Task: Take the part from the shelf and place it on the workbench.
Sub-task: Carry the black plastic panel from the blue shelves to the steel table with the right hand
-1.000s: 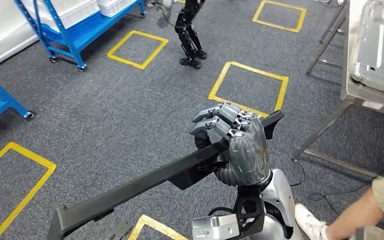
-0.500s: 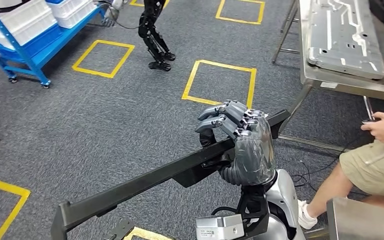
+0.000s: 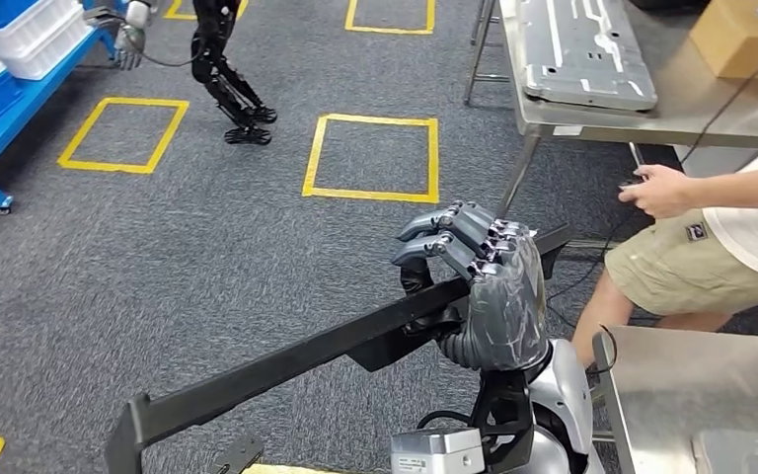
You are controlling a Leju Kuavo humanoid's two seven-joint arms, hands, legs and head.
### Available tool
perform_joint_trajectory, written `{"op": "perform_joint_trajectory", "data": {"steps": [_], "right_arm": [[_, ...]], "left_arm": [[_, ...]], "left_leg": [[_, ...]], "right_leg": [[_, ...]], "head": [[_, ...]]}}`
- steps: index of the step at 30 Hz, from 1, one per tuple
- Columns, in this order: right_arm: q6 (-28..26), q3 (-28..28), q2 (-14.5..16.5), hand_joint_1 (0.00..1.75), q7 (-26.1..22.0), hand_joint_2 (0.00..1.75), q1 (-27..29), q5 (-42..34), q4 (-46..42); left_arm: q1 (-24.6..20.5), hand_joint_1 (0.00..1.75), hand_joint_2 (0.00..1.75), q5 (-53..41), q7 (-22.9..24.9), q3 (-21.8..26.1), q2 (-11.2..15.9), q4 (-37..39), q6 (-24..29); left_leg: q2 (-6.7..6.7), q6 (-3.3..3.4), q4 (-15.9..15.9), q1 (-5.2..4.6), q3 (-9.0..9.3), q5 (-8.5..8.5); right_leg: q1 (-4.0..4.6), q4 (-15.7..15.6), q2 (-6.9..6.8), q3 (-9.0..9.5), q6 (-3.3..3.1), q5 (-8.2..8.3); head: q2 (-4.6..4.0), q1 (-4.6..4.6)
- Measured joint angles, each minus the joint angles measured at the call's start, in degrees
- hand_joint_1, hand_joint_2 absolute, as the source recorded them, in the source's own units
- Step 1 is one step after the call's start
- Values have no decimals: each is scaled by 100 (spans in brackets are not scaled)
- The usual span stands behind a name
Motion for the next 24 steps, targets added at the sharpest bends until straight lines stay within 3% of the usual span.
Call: {"op": "perform_joint_trajectory", "data": {"steps": [2,4,6,8,9,10,12,14,16,18,19,21,22,24], "right_arm": [[-26,-9,-1,175,-7,175,4,13,-2],[-36,-15,-1,175,-12,175,3,23,-6],[-43,-16,3,175,-17,175,-6,31,-8],[-46,-17,5,175,-21,175,-11,45,-6],[-47,-17,5,175,-22,175,-10,52,-5],[-49,-17,4,175,-22,175,-10,57,-5],[-59,-20,3,175,-22,175,-10,64,-5],[-78,-35,3,175,-20,175,-12,69,-5],[-98,-64,2,175,-10,175,-12,77,-6],[-115,-109,-1,175,7,175,-5,88,-9],[-124,-142,-3,175,16,175,-2,92,-15],[-139,-223,-7,175,33,175,-11,96,-27],[-145,-263,-8,175,39,175,-14,94,-33],[-152,-341,-13,175,44,175,-2,87,-36]], "left_arm": [[-12,0,175,38,-13,-38,-2,0,19],[-30,0,175,59,-25,-73,-5,0,22],[-35,0,175,69,-33,-81,-5,0,23],[-10,0,175,96,-34,-81,-3,2,24],[7,0,175,111,-34,-81,-1,3,24],[19,0,175,126,-34,-81,0,5,25],[26,0,175,146,-34,-81,4,7,32],[24,0,175,160,-34,-81,13,7,43],[33,0,175,168,-35,-82,20,8,49],[33,0,175,177,-40,-89,22,11,55],[24,0,175,184,-46,-95,22,12,57],[13,0,175,203,-61,-113,20,14,60],[22,0,175,216,-66,-119,25,14,61],[47,0,175,233,-69,-123,41,17,63]], "left_leg": [[94,-62,2,-10,24,-22],[32,-120,73,17,16,-112],[-240,-159,535,47,-180,-407],[-434,-177,1321,52,-557,-746],[-462,-181,1603,52,-707,-810],[-473,-178,1691,52,-774,-763],[-544,-158,1195,61,-596,-368],[-841,-132,464,89,-294,-35],[-1035,-107,186,94,-183,22],[-925,-53,148,86,-176,55],[-854,-15,118,90,-167,79],[-697,56,58,98,-150,121],[-615,75,49,83,-146,123],[-436,104,52,61,-147,113]], "right_leg": [[29,-45,76,-3,-61,-8],[7,-81,183,15,-125,11],[-21,-115,287,37,-191,34],[-14,-109,414,33,-222,37],[-8,-99,489,32,-226,34],[-4,-85,567,30,-228,31],[-5,-52,729,30,-220,21],[-5,-11,877,5,-186,10],[-19,6,1004,-47,-118,29],[-33,-11,1102,-84,-41,62],[-25,16,1025,-105,-12,37],[-7,335,698,-252,33,-187],[-4,644,525,-390,56,-367],[-25,1268,404,-675,96,-632]], "head": [[1,-1],[0,-1],[1,-2],[1,-2],[1,-2],[1,-2],[0,-2],[-1,-1],[-1,-1],[-1,-2],[0,0],[0,2],[0,3],[0,2]]}}
